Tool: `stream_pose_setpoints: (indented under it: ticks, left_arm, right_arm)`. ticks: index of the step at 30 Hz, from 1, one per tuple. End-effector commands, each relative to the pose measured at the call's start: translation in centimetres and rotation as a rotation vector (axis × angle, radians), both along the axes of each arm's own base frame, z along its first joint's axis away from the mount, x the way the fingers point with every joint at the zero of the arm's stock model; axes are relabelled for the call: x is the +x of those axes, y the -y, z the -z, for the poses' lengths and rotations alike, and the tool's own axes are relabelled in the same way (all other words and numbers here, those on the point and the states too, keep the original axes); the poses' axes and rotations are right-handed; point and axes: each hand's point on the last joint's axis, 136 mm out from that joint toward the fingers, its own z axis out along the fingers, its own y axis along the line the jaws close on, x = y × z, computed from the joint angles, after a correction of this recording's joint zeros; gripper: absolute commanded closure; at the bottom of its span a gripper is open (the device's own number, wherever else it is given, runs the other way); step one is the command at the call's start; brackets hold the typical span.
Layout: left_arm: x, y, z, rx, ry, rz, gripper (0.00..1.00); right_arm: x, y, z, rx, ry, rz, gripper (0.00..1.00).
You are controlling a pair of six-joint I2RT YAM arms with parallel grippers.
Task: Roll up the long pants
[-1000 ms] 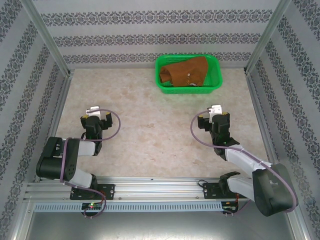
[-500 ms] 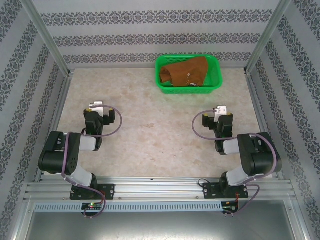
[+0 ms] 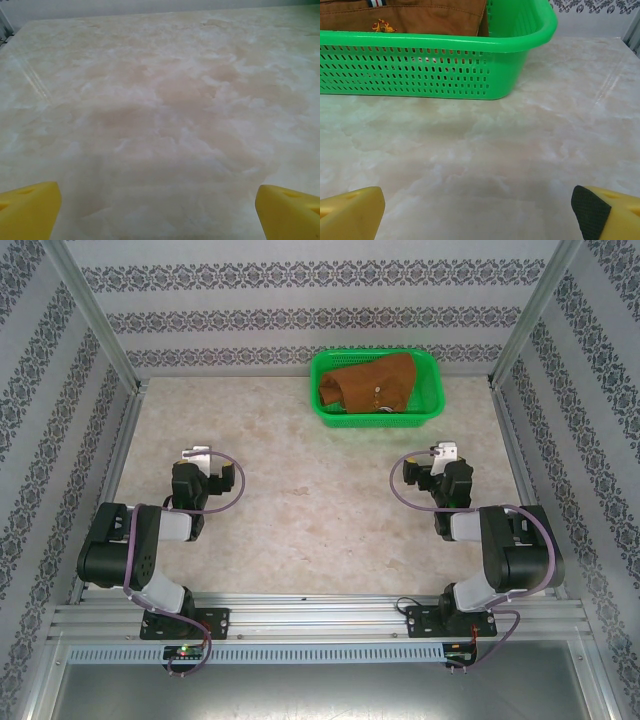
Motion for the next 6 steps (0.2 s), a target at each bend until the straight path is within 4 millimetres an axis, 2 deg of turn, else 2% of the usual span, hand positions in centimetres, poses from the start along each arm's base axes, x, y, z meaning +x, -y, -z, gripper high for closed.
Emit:
stream_pose_setpoints:
  ticks: [1,6]
  left_arm:
    - [0.31,0.04,-0.21,-0.018,0.000,0.006,0.00]
    - [0.38,-0.07,-0.18,-0.040,-0.004,0.019,0.00]
  right_arm:
    - [0.47,-0.43,-1.39,0.026,0.036,-0.018,0.02]
    - [0.44,-0.42,-1.34,0.026,0.035,-0.018,0.02]
